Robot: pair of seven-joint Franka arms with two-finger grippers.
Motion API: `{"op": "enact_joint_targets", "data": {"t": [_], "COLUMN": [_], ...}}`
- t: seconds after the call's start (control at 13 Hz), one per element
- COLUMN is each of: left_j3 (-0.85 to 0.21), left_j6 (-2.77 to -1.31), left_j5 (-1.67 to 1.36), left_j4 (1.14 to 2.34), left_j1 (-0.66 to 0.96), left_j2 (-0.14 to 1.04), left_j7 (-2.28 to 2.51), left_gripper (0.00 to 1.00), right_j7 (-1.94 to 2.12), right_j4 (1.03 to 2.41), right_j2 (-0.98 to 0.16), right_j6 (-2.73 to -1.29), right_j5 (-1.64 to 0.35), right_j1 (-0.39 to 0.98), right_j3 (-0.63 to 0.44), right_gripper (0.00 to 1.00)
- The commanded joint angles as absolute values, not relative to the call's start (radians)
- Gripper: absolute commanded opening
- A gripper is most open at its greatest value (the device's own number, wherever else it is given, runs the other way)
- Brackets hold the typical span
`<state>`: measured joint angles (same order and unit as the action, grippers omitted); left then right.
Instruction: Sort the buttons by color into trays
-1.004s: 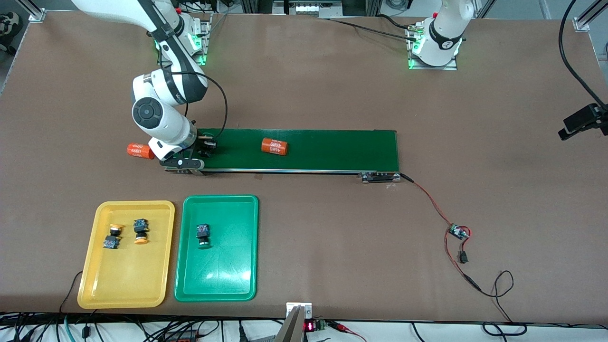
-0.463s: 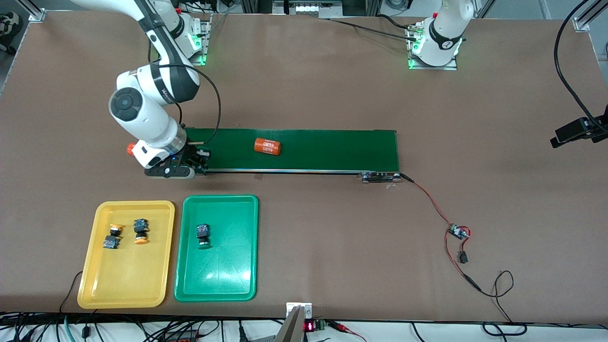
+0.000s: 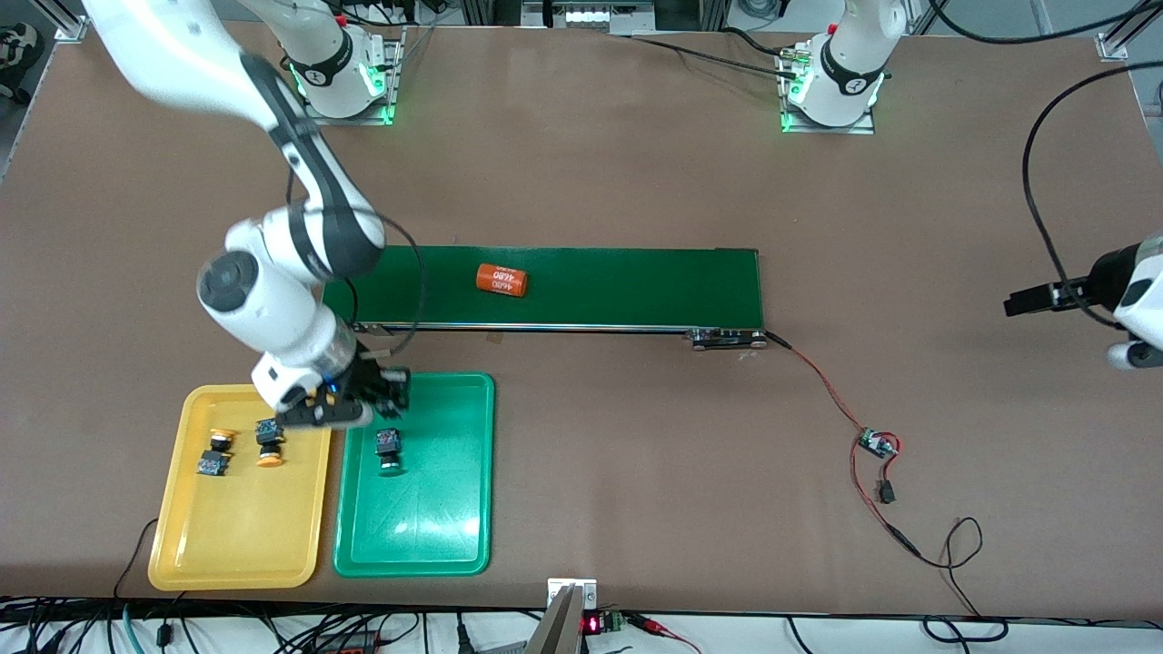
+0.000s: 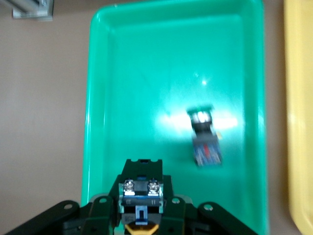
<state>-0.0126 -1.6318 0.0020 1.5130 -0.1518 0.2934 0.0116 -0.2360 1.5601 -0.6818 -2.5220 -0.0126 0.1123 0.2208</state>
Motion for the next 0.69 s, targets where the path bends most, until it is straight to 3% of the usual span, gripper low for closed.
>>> {"op": "enact_joint_targets", "data": {"t": [0.0, 0.23, 0.31, 0.54, 0.62], "left_j3": [-0.014, -0.026, -0.028, -0.026, -0.025], "left_j6": [-1.609, -1.572, -1.568, -1.456, -1.424], "left_j5": [0.020, 0.012, 0.012, 0.014, 0.024], "left_j4": [1.459, 1.459, 1.460, 1.463, 1.465], "left_j1": [-0.150, -0.098, -0.086, 0.033, 0.075], "left_j2": [0.291, 0.362, 0.370, 0.432, 0.461], "left_j7": [-0.009, -0.008, -0.008, -0.003, -0.002], "left_gripper": [1.00, 1.00, 1.00, 1.00, 1.00], "right_j7": [-0.226, -0.224, -0.222, -0.221, -0.222], "right_j4": [1.398, 1.390, 1.390, 1.396, 1.396], "right_j2": [-0.865, -0.920, -0.920, -0.911, -0.901], "right_j6": [-2.635, -2.724, -2.724, -2.724, -2.724], "right_j5": [0.011, 0.023, 0.023, 0.032, 0.023], "right_j1": [0.121, 0.126, 0.126, 0.158, 0.176], "right_j3": [0.226, 0.216, 0.215, 0.183, 0.157], "right_gripper": [0.01, 0.11, 0.34, 0.49, 0.74]}}
